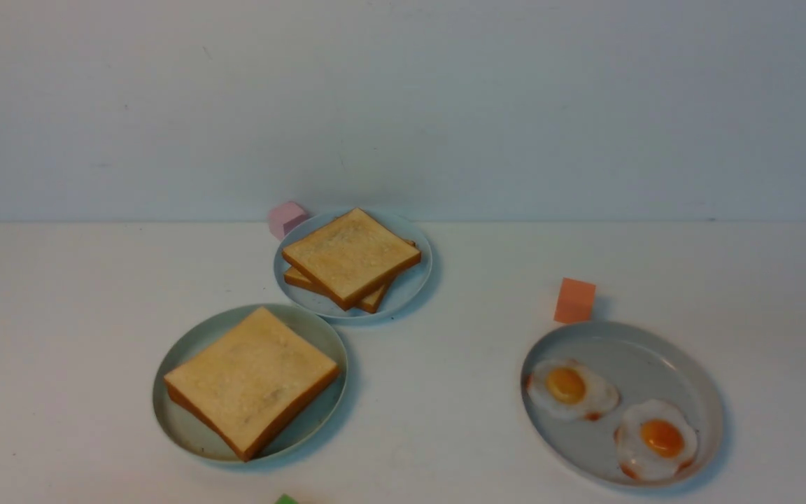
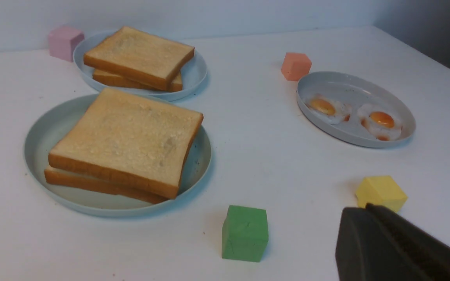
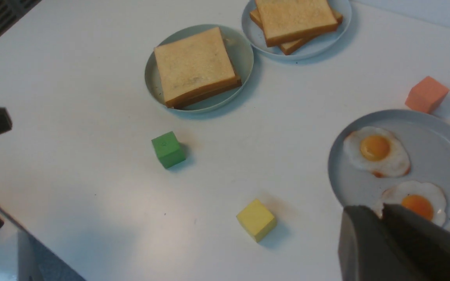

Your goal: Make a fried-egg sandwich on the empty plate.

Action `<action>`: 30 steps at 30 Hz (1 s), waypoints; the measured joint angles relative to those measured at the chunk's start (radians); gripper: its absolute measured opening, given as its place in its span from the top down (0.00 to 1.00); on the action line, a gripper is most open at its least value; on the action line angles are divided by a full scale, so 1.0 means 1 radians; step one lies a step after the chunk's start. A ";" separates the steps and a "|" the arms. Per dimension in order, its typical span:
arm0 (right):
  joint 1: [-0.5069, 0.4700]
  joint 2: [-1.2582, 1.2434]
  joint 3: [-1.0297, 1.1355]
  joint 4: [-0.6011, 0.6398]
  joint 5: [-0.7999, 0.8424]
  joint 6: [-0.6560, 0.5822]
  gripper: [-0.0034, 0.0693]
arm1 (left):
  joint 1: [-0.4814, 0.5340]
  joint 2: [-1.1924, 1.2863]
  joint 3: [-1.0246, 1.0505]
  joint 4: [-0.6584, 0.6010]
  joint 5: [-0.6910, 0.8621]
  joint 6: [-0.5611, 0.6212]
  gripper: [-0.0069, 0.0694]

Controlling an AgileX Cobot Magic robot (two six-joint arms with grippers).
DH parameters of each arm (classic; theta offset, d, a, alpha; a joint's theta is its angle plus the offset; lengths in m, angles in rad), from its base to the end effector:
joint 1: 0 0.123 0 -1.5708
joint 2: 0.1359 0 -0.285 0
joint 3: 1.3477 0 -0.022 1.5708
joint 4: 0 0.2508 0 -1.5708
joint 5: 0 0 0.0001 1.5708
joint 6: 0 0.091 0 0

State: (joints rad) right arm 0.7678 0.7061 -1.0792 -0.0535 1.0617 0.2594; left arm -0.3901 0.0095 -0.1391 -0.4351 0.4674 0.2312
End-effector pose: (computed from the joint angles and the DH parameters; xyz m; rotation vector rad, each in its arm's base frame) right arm 0.0749 0.0664 0.4153 -0.5594 2.1465 0.5155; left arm 0.0355 -0.0333 0.2208 0.3449 1.7817 -0.5651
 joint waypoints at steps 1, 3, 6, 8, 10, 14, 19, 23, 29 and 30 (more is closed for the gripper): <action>-0.053 -0.001 0.000 0.013 0.000 0.000 0.82 | 0.000 0.000 0.003 0.000 0.008 0.000 0.93; -0.153 -0.013 0.001 0.038 0.000 0.000 0.81 | 0.000 0.000 0.005 -0.002 0.016 0.000 0.93; -0.284 -0.053 0.024 0.089 -0.008 -0.029 0.84 | 0.000 0.000 0.005 -0.006 0.023 0.000 0.93; -0.377 -0.107 0.090 0.122 -0.054 -0.094 0.90 | 0.000 0.000 0.005 -0.006 0.023 0.000 0.93; -0.469 -0.180 0.196 0.153 -0.134 -0.176 0.96 | 0.000 0.000 0.005 -0.008 0.023 0.000 0.93; -0.609 -0.359 0.492 0.191 -0.327 -0.304 0.97 | 0.000 0.000 0.005 -0.008 0.023 0.000 0.93; -0.686 -0.596 0.898 0.188 -0.544 -0.332 0.97 | 0.000 0.000 0.005 -0.008 0.024 0.000 0.93; -0.699 -0.703 1.084 0.187 -0.620 -0.333 0.97 | 0.000 0.000 0.005 -0.008 0.024 0.000 0.93; -0.701 -0.717 1.092 0.205 -0.655 -0.337 0.97 | 0.000 -0.001 0.005 -0.009 0.027 0.000 0.93; -0.703 -0.717 1.093 0.205 -0.660 -0.337 0.97 | 0.000 -0.001 0.005 -0.009 0.027 0.000 0.92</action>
State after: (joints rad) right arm 0.0648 -0.0108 0.0140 0.1512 0.4022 -0.0780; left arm -0.3901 0.0085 -0.1346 -0.4439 0.4940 0.2309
